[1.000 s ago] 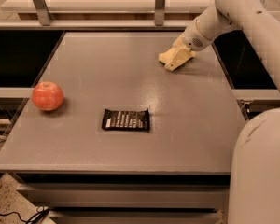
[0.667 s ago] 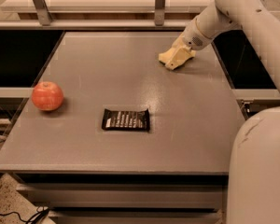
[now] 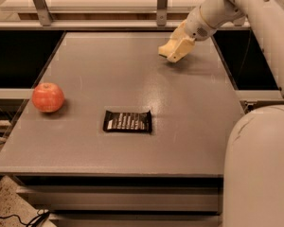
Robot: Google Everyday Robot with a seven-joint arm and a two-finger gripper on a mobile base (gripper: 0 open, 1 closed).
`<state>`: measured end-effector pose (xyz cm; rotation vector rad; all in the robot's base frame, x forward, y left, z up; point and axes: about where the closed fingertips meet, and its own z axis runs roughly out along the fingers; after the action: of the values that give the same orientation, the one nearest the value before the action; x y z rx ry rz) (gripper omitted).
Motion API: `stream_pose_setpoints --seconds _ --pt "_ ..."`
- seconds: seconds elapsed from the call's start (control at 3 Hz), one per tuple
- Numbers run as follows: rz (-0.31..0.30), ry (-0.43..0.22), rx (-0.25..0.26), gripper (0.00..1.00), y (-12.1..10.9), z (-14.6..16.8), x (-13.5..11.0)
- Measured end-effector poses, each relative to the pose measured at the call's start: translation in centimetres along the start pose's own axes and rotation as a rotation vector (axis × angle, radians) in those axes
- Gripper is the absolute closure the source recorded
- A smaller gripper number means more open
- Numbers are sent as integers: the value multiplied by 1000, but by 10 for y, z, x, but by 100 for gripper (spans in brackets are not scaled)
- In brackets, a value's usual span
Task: Move sponge near rxbar chocolate
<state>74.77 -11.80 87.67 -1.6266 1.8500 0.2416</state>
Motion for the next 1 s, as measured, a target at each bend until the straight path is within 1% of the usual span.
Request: stream_pose_setpoints --seconds 0.33,0.67,1.0 --pt "-108 -45 -29 100 6 -19 -23" --pt "-220 -111 -112 100 28 -33 -38" --pt "-235 -113 -134 100 32 -29 -38"
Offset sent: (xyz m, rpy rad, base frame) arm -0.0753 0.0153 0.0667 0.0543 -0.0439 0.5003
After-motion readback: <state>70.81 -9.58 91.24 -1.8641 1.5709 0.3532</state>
